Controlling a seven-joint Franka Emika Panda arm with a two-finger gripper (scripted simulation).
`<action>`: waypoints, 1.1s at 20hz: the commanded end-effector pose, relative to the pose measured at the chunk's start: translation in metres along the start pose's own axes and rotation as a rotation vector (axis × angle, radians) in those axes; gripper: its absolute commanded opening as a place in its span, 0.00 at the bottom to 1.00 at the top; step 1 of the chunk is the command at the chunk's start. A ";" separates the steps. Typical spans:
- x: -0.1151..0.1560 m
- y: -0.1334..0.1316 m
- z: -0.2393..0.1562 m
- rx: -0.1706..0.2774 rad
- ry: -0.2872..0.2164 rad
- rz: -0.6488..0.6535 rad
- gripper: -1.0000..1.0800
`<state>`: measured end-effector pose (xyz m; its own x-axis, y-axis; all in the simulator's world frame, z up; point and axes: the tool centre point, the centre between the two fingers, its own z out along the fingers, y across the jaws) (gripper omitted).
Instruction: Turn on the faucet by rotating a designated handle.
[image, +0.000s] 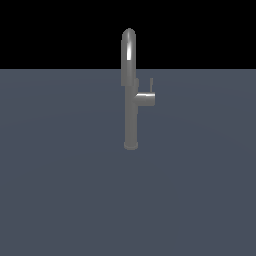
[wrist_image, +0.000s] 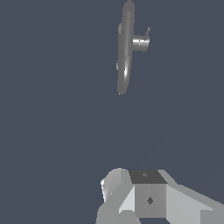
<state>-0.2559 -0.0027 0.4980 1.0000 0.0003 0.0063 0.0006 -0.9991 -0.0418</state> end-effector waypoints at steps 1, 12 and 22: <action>0.000 0.000 0.000 0.000 0.000 0.000 0.00; 0.016 -0.002 0.000 0.042 -0.040 0.045 0.00; 0.060 -0.003 0.003 0.156 -0.151 0.169 0.00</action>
<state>-0.2044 0.0008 0.4962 0.9820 -0.1293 -0.1378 -0.1516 -0.9743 -0.1665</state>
